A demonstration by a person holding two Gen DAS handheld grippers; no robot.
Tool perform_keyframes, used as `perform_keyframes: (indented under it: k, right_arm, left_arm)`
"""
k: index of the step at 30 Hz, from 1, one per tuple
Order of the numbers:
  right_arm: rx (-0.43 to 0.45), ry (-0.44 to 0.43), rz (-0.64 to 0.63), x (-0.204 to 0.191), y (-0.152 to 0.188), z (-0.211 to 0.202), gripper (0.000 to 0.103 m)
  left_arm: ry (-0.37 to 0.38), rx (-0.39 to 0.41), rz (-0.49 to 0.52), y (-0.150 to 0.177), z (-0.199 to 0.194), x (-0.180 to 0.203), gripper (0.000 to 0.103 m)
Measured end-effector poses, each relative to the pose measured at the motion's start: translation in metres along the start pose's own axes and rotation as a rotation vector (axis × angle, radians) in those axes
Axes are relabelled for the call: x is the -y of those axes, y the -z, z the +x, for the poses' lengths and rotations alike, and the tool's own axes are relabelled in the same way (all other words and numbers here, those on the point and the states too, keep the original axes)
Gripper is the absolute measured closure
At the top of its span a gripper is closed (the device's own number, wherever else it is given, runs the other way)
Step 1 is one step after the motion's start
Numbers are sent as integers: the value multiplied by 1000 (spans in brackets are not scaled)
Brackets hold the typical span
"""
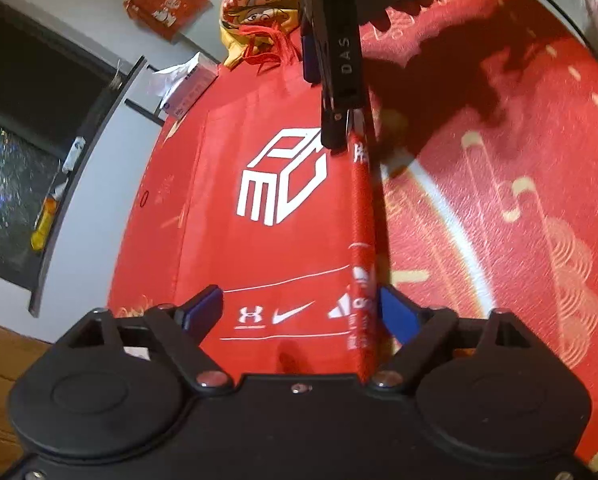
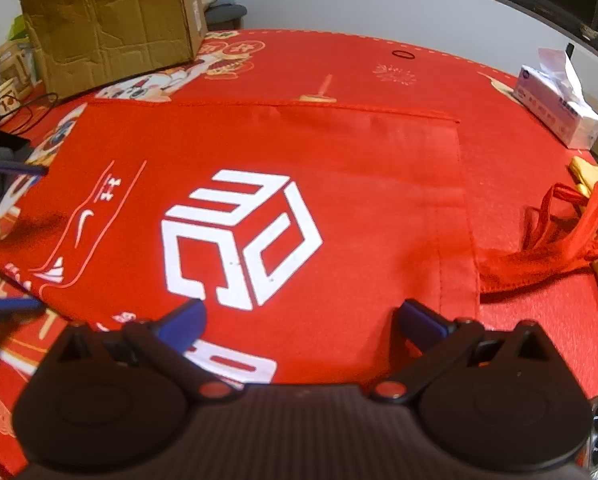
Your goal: Fold shopping bag
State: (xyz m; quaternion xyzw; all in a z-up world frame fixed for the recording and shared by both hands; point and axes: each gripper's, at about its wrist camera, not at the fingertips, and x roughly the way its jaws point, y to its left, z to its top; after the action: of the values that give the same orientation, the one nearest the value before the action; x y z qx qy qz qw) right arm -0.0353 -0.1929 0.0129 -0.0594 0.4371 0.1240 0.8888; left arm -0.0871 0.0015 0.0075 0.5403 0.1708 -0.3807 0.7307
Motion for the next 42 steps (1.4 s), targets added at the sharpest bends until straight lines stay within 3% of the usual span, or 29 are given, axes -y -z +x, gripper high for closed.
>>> perform_keyframes:
  k: [3, 8, 11, 12, 13, 19, 34, 38, 42]
  right_arm:
    - [3, 1, 1, 0, 0, 0, 1]
    - [7, 5, 7, 0, 1, 0, 1]
    - [8, 9, 11, 0, 1, 0, 1]
    - [8, 9, 12, -1, 1, 0, 1]
    - [8, 9, 12, -1, 1, 0, 1]
    - [-2, 4, 5, 0, -1, 0, 1]
    - [-55, -12, -59, 18, 11, -16, 1]
    - [-79, 14, -130, 22, 16, -26, 1]
    - [-82, 18, -312, 16, 22, -43, 1]
  left_arm:
    - [16, 21, 46, 2, -1, 2, 32]
    - [53, 44, 83, 4, -2, 9, 56]
    - [108, 51, 33, 7, -3, 7, 77]
    - [129, 52, 17, 8, -2, 7, 90]
    - [145, 52, 7, 8, -3, 8, 96]
    - [185, 46, -68, 8, -2, 1, 98]
    - [205, 60, -129, 21, -7, -5, 98]
    - [218, 63, -154, 27, -7, -10, 98]
    - [227, 74, -186, 32, -8, -14, 98]
